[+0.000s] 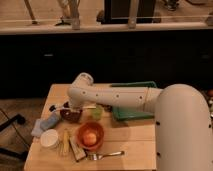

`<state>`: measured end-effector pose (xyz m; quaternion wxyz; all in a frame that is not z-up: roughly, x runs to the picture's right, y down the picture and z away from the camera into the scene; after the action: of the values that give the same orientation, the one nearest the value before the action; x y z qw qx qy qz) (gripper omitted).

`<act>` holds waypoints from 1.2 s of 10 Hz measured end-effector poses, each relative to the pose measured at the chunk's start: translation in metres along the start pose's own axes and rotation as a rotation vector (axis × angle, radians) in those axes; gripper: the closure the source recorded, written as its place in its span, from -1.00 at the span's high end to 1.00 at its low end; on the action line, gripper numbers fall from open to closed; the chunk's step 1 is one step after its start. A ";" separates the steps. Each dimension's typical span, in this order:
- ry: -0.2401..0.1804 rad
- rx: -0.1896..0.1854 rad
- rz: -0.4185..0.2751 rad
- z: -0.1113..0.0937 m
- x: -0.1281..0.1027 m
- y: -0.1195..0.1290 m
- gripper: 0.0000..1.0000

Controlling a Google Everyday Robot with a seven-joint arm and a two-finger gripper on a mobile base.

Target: Place brush in purple bowl

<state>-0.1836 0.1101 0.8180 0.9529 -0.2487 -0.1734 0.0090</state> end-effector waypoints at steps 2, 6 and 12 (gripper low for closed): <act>0.000 -0.006 0.011 0.004 0.002 -0.001 -0.61; -0.011 -0.018 0.018 0.007 0.003 0.000 0.19; -0.032 -0.044 0.001 0.010 0.006 0.001 0.60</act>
<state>-0.1810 0.1167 0.8277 0.9443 -0.2696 -0.1886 0.0098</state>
